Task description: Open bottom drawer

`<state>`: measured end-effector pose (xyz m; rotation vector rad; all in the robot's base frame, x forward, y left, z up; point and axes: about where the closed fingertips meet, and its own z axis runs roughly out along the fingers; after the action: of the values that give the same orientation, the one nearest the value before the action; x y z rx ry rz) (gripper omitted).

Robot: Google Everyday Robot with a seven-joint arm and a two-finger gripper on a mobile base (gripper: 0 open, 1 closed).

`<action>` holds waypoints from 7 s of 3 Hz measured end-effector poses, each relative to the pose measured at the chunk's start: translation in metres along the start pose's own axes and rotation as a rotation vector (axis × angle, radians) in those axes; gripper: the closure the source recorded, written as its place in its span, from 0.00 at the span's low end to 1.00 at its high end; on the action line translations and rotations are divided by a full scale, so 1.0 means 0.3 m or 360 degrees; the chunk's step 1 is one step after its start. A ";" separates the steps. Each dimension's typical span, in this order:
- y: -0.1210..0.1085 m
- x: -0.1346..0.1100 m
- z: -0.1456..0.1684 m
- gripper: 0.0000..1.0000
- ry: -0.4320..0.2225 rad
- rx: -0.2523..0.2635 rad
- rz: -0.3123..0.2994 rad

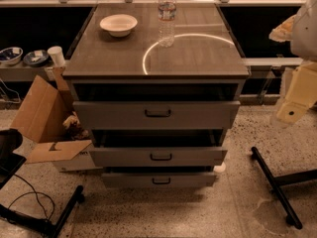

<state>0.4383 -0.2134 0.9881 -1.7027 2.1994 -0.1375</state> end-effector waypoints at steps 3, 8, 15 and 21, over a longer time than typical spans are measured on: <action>0.128 -0.025 0.200 0.00 0.0029 -0.0015 0.0056; 0.643 0.097 1.204 0.00 0.0417 -0.0250 0.0111; 0.675 0.258 2.354 0.00 0.0379 -0.0342 0.0233; 0.309 0.239 2.833 0.41 0.0307 -0.0113 -0.0283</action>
Offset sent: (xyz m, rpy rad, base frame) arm -0.0112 0.0221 -0.0893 -0.0111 0.0773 -0.0224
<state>0.6221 -0.1392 0.1536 -1.9999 2.2059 -0.2826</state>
